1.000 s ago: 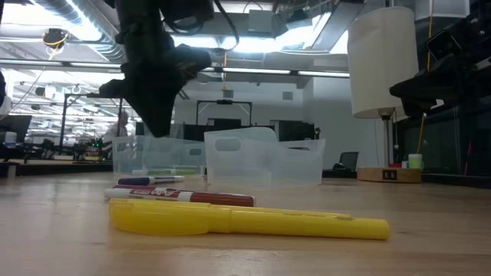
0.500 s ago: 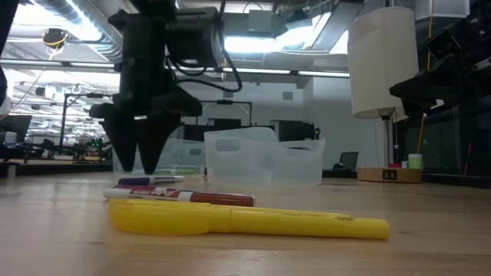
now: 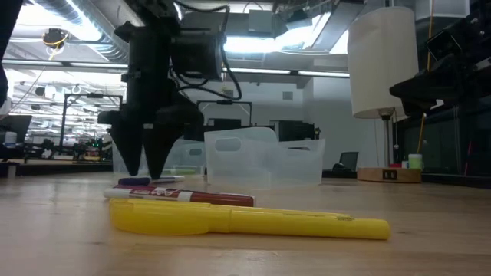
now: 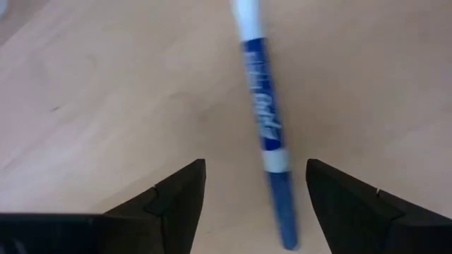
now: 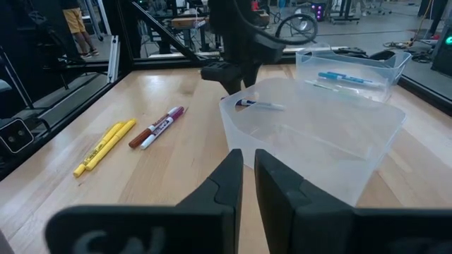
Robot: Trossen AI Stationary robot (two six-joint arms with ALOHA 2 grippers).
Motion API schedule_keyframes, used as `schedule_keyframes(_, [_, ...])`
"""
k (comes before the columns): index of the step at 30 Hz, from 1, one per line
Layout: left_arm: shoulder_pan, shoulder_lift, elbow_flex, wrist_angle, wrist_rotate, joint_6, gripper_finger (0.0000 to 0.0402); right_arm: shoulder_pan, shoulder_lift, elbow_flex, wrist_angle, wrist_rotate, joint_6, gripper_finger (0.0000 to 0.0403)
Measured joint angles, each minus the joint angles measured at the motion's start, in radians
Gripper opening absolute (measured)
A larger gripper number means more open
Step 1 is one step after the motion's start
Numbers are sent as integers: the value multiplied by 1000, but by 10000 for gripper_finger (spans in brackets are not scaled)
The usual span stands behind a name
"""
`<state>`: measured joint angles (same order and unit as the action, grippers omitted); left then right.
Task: Pick & Place Markers
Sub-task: Put the dark blue marker into the transparent bin
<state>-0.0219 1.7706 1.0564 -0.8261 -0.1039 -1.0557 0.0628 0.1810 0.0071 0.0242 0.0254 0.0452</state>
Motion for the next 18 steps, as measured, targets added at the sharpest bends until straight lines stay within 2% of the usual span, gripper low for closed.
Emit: schedule_keyframes(18, [38,1,-20,21,24,38,235,0,0,0,0,0,2,40])
